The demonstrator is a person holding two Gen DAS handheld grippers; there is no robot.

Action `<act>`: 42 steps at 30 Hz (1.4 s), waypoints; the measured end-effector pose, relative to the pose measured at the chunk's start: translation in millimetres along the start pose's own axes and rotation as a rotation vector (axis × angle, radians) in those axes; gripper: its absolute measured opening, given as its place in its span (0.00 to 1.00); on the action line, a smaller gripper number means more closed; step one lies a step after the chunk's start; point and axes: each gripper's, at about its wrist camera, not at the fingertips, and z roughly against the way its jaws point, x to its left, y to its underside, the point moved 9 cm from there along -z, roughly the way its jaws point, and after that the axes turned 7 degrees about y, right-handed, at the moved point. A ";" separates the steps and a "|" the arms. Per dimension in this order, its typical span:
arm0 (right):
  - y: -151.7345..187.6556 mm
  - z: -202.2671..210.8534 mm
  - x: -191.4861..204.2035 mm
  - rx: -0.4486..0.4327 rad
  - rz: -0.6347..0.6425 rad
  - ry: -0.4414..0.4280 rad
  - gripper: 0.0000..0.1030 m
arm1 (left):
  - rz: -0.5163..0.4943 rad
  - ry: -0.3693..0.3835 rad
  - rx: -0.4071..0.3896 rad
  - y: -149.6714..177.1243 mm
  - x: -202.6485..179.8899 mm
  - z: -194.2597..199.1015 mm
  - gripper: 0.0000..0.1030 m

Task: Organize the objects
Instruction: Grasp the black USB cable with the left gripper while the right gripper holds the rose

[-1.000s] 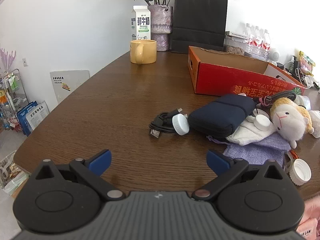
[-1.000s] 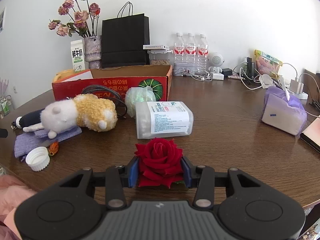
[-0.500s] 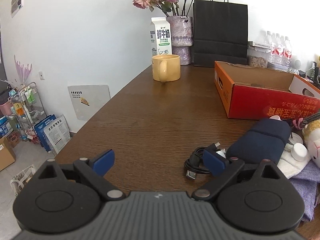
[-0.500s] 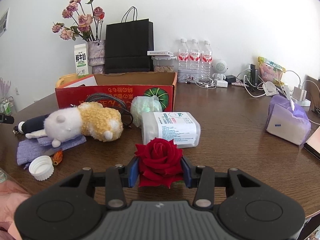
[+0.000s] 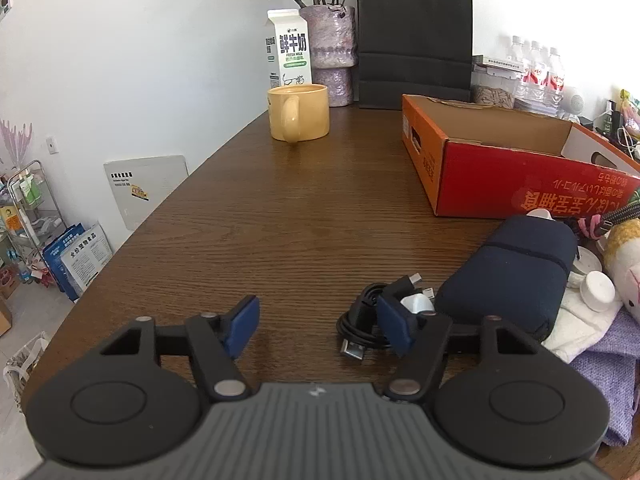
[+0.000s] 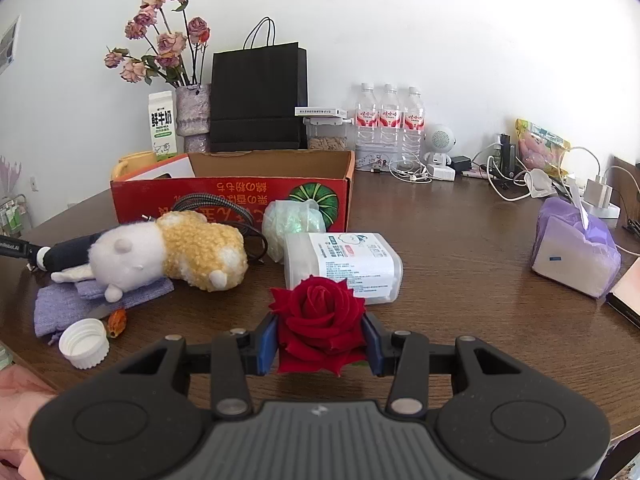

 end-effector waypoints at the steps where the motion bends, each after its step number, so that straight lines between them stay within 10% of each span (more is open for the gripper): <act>1: -0.5 0.4 0.6 -0.003 0.001 -0.001 0.41 | 0.001 0.009 0.000 0.0 -1.1 0.4 0.57; 8: -1.3 0.7 2.4 -0.007 -0.001 -0.007 0.41 | -0.012 0.080 -0.008 1.1 -12.2 3.5 0.24; 29: -3.9 5.2 4.3 -0.028 -0.008 -0.016 0.41 | 0.050 -0.008 -0.051 2.4 4.4 25.9 0.10; 33: -3.0 5.8 5.8 -0.027 -0.008 -0.019 0.41 | 0.053 -0.005 -0.046 5.0 10.8 27.8 0.22; 37: -3.1 5.8 6.3 -0.026 -0.007 -0.020 0.41 | 0.028 0.034 -0.073 2.1 4.2 32.7 0.64; 42: -2.7 6.2 8.0 -0.027 -0.008 -0.023 0.41 | 0.022 0.039 -0.047 0.7 0.7 21.6 0.66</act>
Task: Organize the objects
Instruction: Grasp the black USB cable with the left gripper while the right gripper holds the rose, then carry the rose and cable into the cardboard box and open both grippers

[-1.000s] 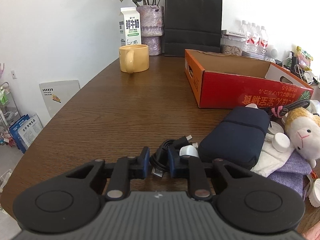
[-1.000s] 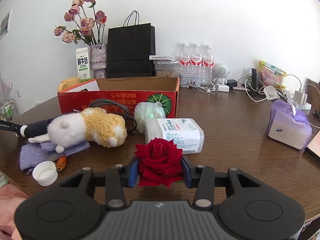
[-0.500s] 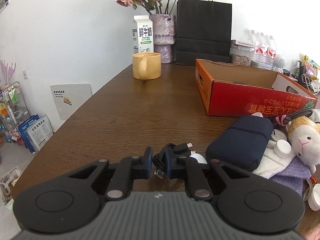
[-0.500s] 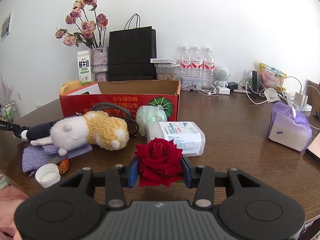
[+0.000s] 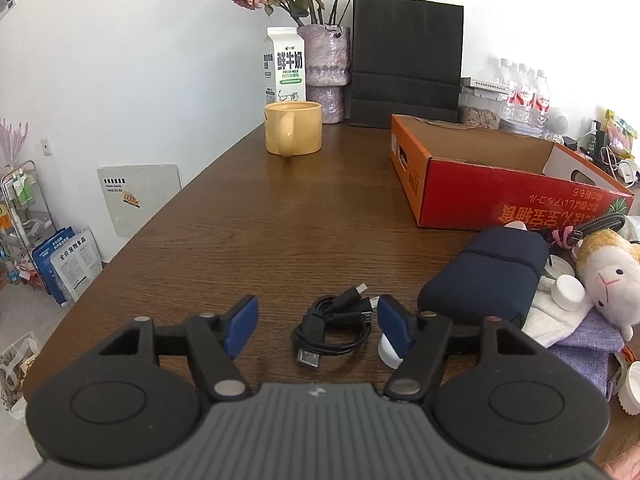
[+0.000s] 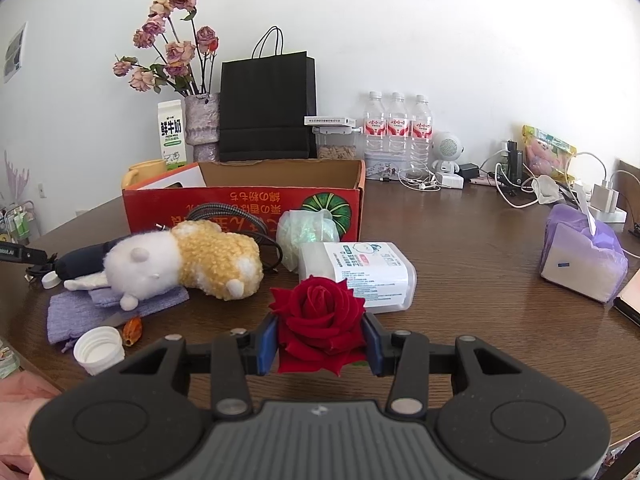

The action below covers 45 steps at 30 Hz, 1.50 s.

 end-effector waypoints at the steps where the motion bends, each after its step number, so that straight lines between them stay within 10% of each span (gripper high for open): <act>1: 0.2 0.2 0.2 0.000 0.000 0.000 0.41 | 0.002 0.002 0.009 0.8 -0.2 -3.5 0.67; 12: 0.0 -1.3 -0.2 0.003 -0.002 -0.003 0.41 | 0.005 0.022 0.053 8.0 -1.6 -19.3 0.47; 27: -16.7 2.3 3.3 -0.051 0.017 -0.014 0.41 | -0.029 0.033 -0.051 -26.6 -21.3 2.7 0.44; 45: -110.4 -31.5 44.1 -0.227 0.055 -0.085 0.41 | -0.087 0.224 -0.208 -117.3 -136.2 -16.5 0.45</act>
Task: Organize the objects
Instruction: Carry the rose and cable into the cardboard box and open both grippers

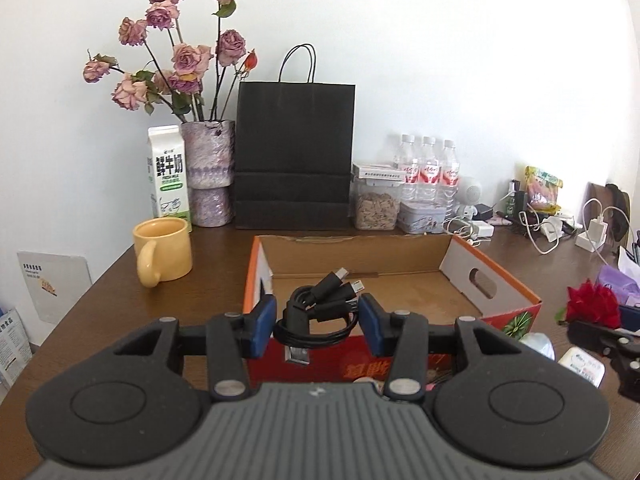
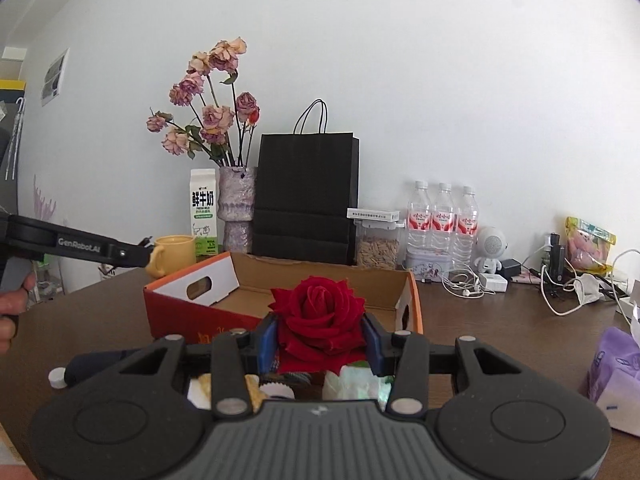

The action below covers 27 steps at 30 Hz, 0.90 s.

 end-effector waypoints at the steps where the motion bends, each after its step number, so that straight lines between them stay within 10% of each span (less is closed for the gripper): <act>1: -4.1 -6.9 2.3 -0.006 -0.002 -0.004 0.41 | 0.003 0.008 -0.005 -3.1 -5.9 -5.6 0.45; 27: -0.5 -160.4 29.1 0.145 -0.073 0.051 0.44 | 0.112 -0.060 -0.004 -0.9 -5.8 -111.9 0.43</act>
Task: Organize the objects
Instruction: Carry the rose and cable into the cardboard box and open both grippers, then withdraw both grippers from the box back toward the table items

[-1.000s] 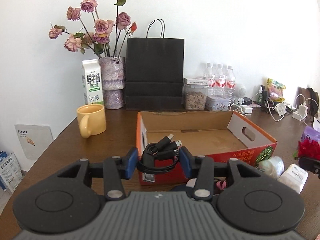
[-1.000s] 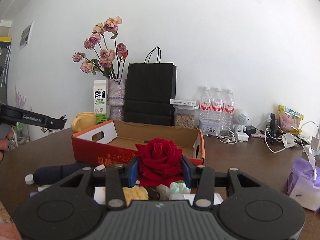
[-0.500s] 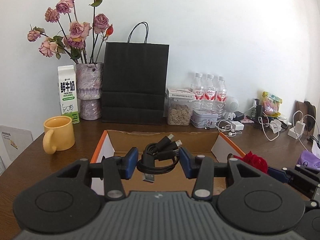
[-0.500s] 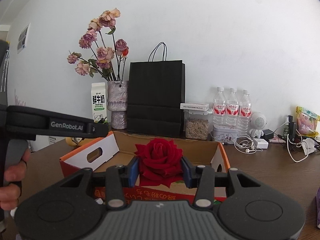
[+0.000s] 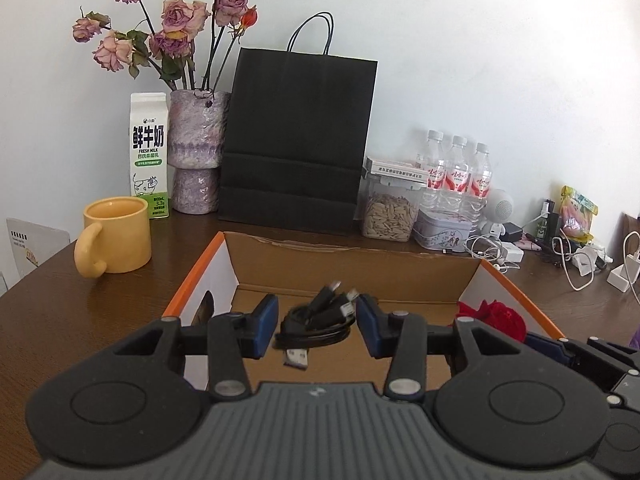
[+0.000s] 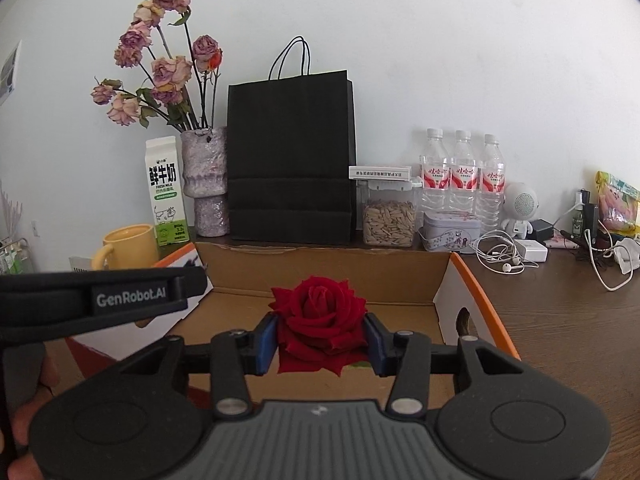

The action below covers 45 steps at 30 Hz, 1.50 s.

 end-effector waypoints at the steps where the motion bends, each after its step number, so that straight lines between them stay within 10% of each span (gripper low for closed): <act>1: -0.3 0.8 -1.0 -0.004 -0.004 0.003 0.48 | 0.005 0.006 -0.004 -0.3 0.8 0.2 0.46; 5: -2.2 7.9 -0.4 -0.042 0.008 0.014 0.85 | 0.006 0.005 -0.057 -5.1 0.8 10.4 0.91; 7: -4.2 13.2 -0.3 -0.070 0.016 0.025 0.88 | -0.005 -0.012 -0.095 -8.3 -0.3 17.3 1.00; 45: -19.8 96.6 -8.0 -0.136 0.055 -0.010 1.00 | -0.020 -0.004 -0.099 -21.5 -1.9 92.0 1.00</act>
